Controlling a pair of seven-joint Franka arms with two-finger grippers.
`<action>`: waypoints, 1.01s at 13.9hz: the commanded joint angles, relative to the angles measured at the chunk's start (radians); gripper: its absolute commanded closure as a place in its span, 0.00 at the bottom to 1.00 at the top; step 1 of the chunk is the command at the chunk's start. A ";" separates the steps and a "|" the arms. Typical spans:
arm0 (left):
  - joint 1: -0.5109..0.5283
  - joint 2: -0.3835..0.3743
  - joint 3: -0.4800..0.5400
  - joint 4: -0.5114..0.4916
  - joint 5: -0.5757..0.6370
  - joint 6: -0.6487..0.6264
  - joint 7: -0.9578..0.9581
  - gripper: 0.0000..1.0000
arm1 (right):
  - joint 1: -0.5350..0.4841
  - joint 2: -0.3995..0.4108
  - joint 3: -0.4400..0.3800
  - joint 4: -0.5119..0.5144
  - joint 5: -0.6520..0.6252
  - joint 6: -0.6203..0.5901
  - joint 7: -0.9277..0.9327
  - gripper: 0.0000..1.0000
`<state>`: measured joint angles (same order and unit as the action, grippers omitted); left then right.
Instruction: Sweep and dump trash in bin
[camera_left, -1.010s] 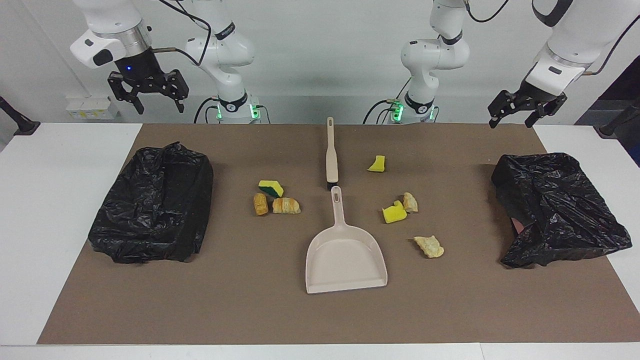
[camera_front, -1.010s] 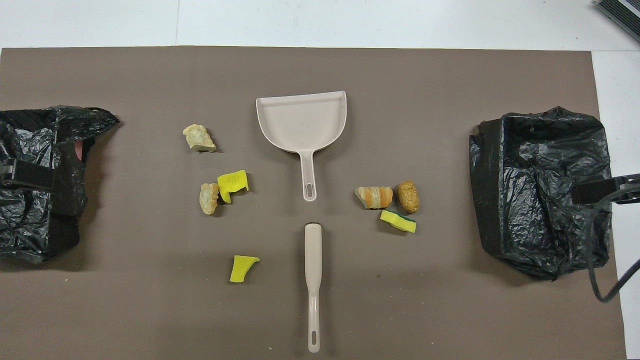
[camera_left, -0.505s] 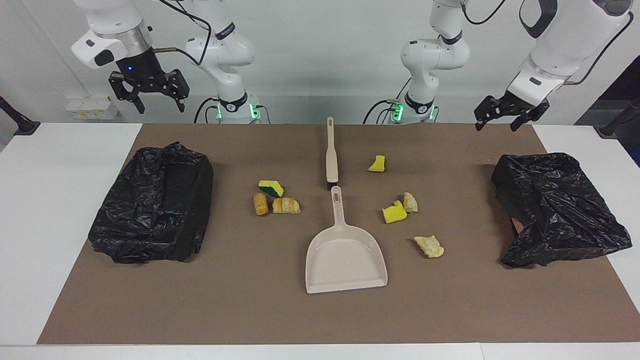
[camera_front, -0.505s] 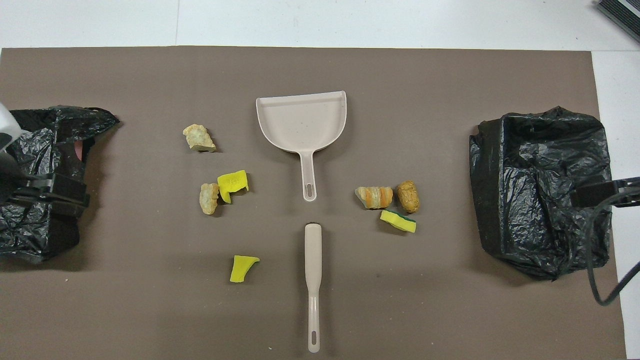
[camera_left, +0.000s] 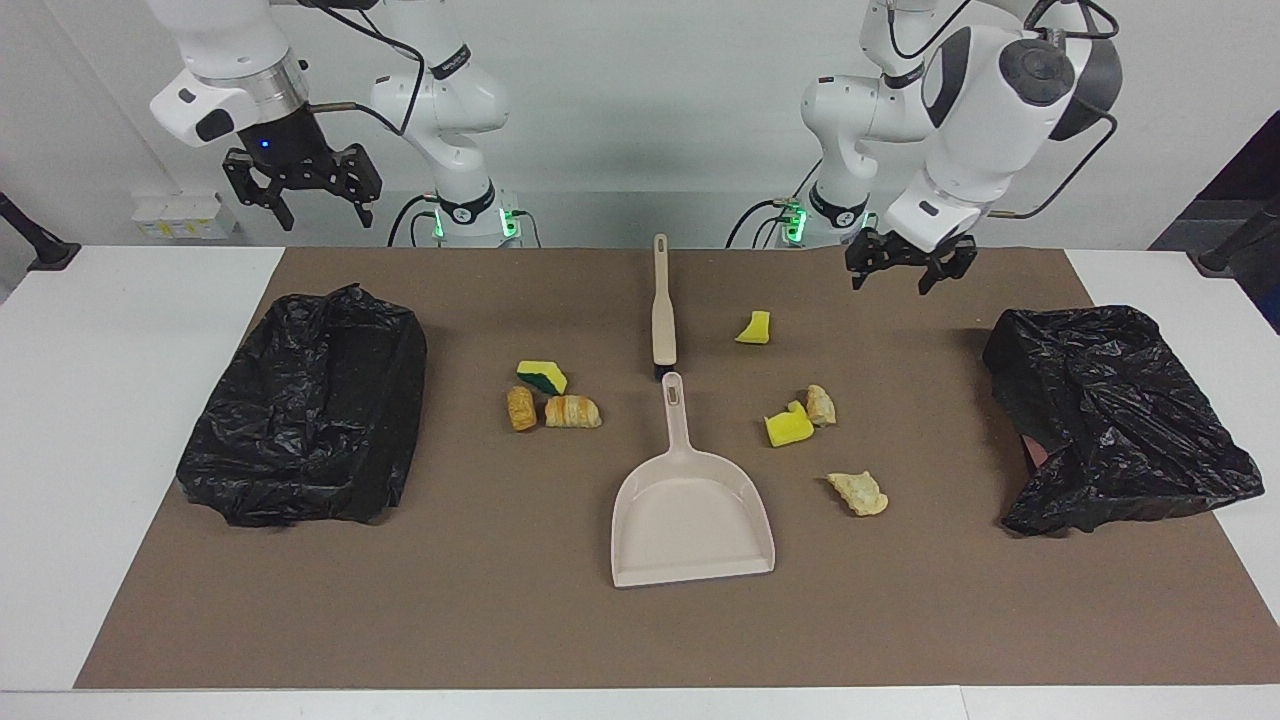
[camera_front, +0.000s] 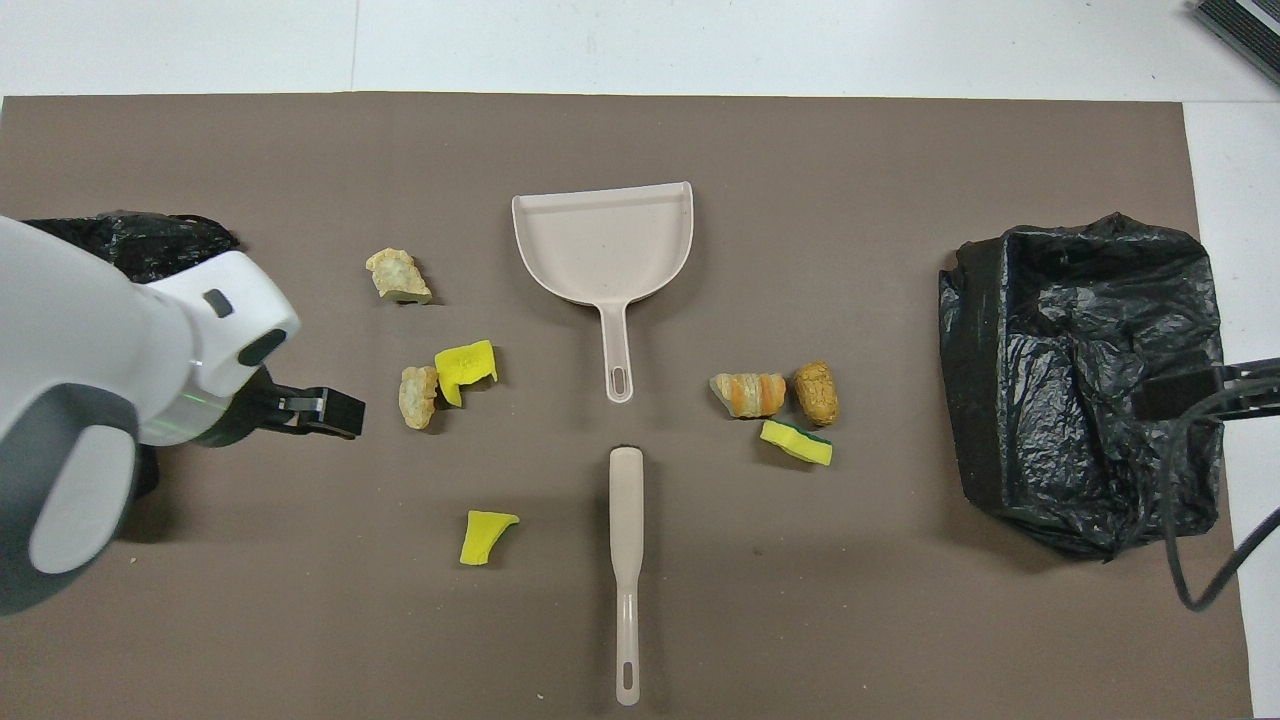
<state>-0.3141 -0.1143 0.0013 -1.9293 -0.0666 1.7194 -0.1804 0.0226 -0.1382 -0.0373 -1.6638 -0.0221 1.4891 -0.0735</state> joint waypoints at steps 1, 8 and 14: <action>-0.126 -0.047 0.017 -0.103 -0.013 0.083 -0.120 0.00 | -0.007 -0.026 0.001 -0.042 -0.006 -0.007 -0.020 0.00; -0.442 0.034 0.017 -0.261 -0.013 0.353 -0.394 0.00 | -0.007 -0.038 0.001 -0.074 -0.002 -0.003 -0.022 0.00; -0.623 0.062 0.017 -0.410 -0.013 0.578 -0.424 0.00 | -0.007 -0.067 0.001 -0.122 -0.001 -0.004 -0.034 0.00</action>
<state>-0.9041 -0.0366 -0.0036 -2.2923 -0.0711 2.2498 -0.6073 0.0226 -0.1670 -0.0373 -1.7433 -0.0221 1.4892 -0.0738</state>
